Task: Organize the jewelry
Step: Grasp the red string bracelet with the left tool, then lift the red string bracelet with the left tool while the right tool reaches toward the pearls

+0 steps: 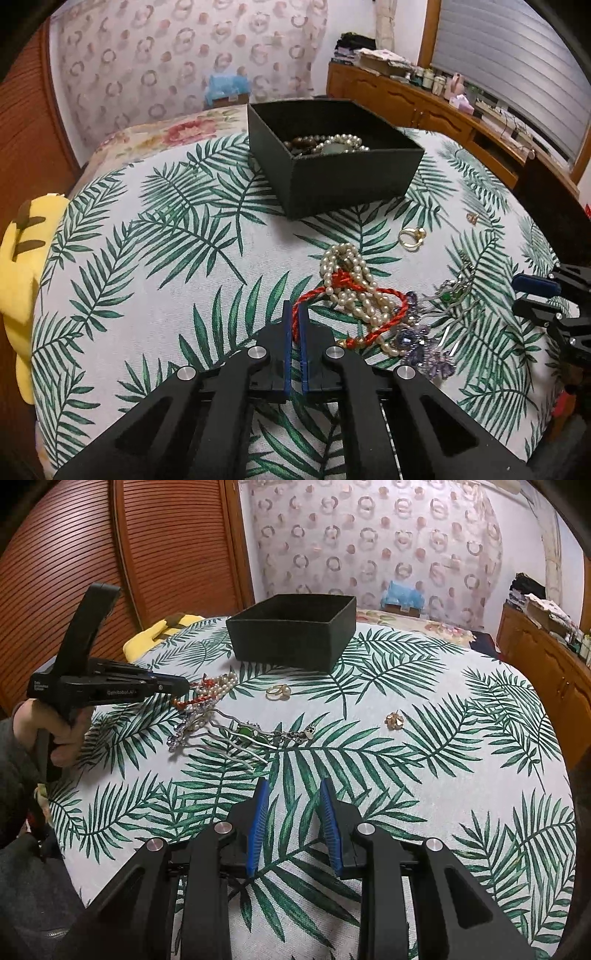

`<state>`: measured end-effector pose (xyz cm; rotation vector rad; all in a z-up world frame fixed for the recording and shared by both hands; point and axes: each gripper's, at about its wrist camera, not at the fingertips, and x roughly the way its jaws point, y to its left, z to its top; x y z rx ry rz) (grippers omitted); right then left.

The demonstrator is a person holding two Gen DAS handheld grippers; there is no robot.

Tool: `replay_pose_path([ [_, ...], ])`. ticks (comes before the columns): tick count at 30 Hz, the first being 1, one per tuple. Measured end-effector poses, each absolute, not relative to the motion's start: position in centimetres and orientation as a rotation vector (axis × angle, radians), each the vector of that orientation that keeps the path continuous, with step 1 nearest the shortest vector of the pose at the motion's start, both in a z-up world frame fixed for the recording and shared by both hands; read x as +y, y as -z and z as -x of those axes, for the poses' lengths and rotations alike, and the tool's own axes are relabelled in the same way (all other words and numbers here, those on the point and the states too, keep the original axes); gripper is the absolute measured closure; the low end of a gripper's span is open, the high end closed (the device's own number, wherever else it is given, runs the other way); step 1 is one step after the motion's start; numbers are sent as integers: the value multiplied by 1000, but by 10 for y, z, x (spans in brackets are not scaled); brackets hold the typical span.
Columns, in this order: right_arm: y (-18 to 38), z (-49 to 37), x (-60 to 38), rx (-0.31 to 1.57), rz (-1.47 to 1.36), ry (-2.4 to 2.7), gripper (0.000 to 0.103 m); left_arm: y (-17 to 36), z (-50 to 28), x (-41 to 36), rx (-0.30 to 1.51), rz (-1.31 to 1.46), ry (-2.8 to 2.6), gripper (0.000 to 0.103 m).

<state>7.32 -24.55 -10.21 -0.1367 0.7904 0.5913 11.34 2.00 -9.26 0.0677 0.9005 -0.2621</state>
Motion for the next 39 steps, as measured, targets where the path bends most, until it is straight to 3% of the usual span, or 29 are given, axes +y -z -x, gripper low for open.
replay_pose_path([
  [17, 104, -74, -248, 796, 123, -591, 72, 1, -64, -4, 659, -32, 357, 101],
  [39, 84, -84, -207, 770, 188, -669, 72, 12, -49, 41, 661, 13, 261, 101],
])
